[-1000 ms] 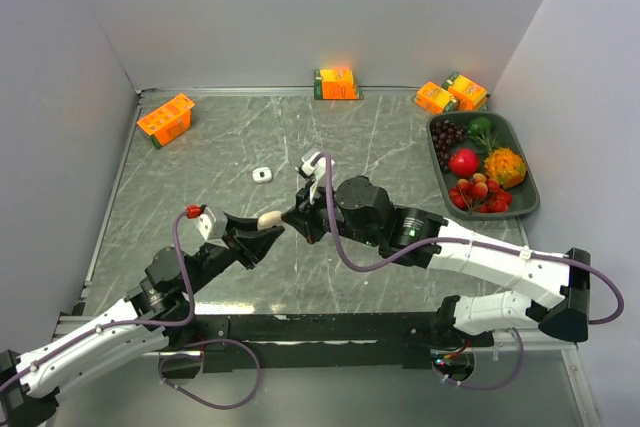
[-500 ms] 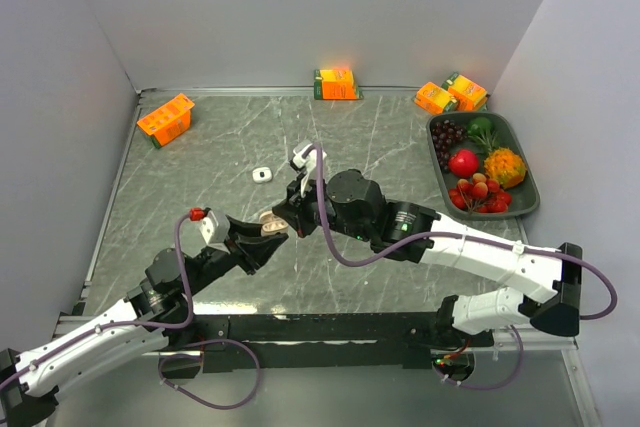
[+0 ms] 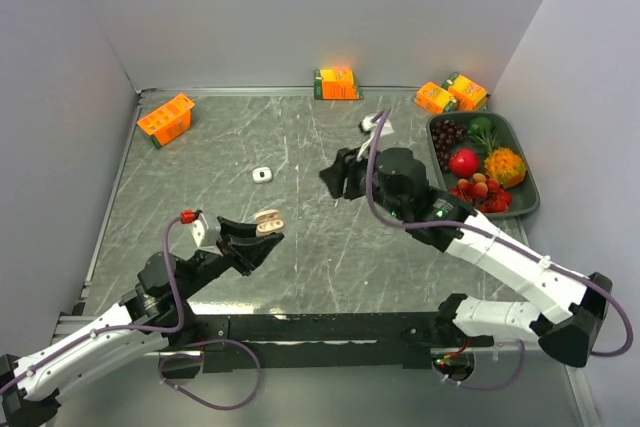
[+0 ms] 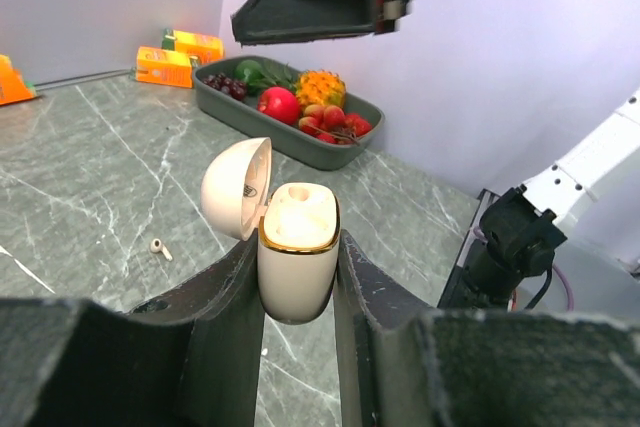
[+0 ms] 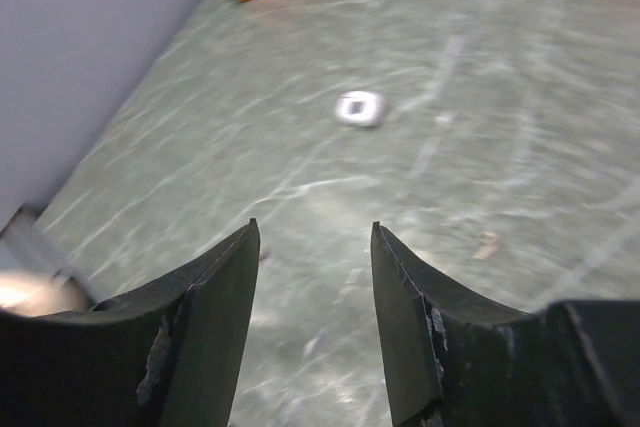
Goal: Insert the wireless bluetooth earbuds into the charging case
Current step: Pick up the earbud from the center of the board.
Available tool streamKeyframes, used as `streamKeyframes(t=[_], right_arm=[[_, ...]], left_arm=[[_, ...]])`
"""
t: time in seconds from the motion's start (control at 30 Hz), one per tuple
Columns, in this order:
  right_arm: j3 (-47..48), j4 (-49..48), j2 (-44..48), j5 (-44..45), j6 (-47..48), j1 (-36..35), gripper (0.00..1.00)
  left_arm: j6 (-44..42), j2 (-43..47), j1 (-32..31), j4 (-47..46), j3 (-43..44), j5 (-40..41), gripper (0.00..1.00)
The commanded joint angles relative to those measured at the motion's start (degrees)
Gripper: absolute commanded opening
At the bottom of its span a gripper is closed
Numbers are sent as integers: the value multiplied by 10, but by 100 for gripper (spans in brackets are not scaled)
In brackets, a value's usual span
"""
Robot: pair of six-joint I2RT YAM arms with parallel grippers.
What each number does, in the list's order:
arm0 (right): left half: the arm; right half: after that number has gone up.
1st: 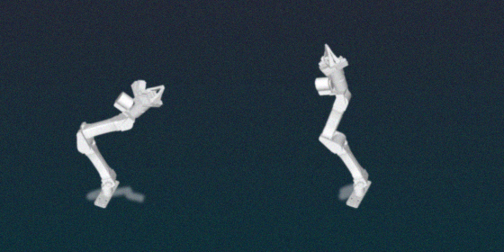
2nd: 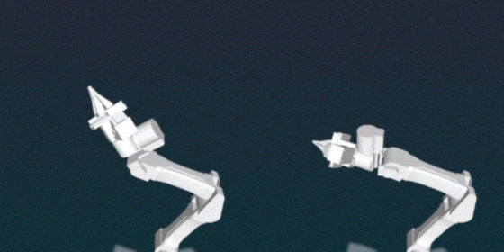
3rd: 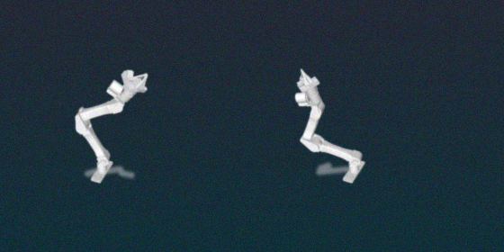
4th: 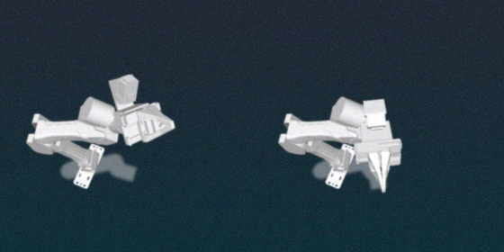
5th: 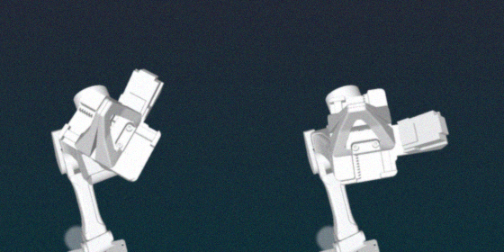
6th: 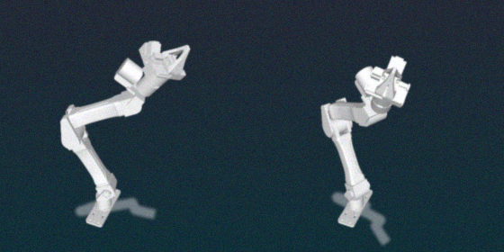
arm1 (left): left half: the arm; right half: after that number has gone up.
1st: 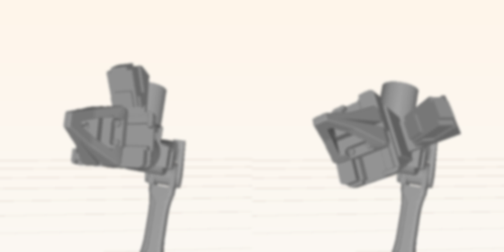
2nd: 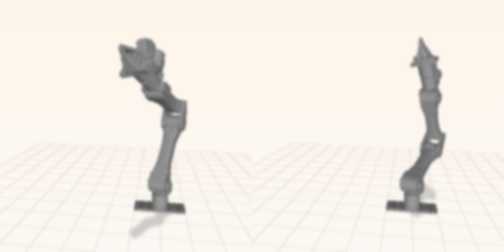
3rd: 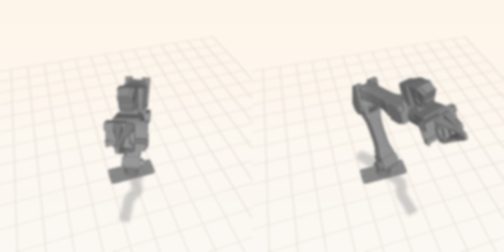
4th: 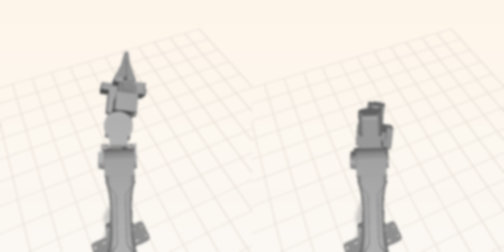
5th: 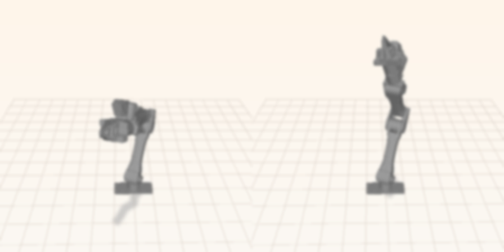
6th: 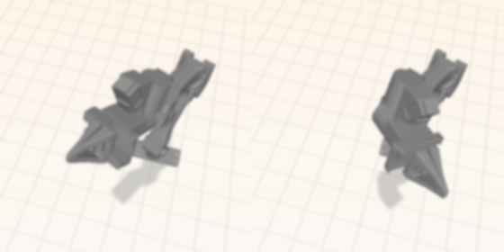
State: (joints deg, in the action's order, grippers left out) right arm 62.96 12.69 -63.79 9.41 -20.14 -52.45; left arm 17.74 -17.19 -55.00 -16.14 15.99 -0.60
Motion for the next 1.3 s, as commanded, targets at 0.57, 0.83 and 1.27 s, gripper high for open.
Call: streamKeyframes(t=[0.57,0.83,1.27], right_arm=[[95,98,-367,14,-37,125,61],[130,107,-422,7,-45,144,58],[130,105,-471,-4,-60,154,52]], left_arm=[[8,27,-4,28,12,53,1],[9,22,-4,25,12,52,1],[9,15,-3,25,12,52,1]])
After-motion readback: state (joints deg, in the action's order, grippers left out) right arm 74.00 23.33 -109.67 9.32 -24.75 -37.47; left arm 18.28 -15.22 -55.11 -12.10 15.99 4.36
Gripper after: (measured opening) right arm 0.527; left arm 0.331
